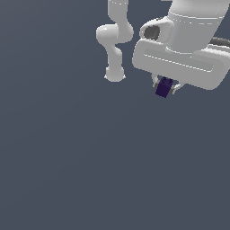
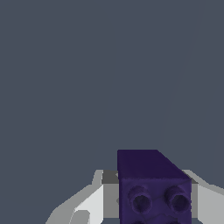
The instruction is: Pick up the object and move it to a goal position.
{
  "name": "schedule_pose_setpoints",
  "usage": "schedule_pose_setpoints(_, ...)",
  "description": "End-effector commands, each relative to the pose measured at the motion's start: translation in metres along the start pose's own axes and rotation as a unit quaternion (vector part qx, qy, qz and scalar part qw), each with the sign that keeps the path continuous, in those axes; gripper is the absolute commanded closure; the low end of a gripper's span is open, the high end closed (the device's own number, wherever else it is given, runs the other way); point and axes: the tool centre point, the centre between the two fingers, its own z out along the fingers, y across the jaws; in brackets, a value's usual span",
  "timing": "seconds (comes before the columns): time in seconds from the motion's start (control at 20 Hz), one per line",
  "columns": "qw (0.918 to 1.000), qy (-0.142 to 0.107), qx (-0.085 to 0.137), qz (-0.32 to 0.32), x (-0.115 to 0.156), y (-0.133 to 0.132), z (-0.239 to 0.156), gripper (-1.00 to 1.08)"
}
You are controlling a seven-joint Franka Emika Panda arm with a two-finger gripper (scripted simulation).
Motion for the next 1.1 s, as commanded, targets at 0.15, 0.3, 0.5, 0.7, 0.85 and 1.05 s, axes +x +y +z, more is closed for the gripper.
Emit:
schedule_pose_setpoints(0.15,1.0,0.0,0.0,0.0,-0.005,-0.018,-0.03,1.08)
schedule_pose_setpoints(0.3,1.0,0.0,0.0,0.0,-0.007,-0.026,-0.043,1.08)
schedule_pose_setpoints(0.5,1.0,-0.001,0.0,0.0,-0.009,-0.036,-0.059,1.08)
schedule_pose_setpoints(0.7,1.0,-0.001,0.0,0.0,-0.011,-0.042,-0.069,1.08)
schedule_pose_setpoints(0.85,1.0,-0.001,0.0,0.0,-0.011,-0.046,-0.074,1.08)
schedule_pose_setpoints(1.05,1.0,-0.001,0.0,0.0,-0.012,-0.049,-0.079,1.08)
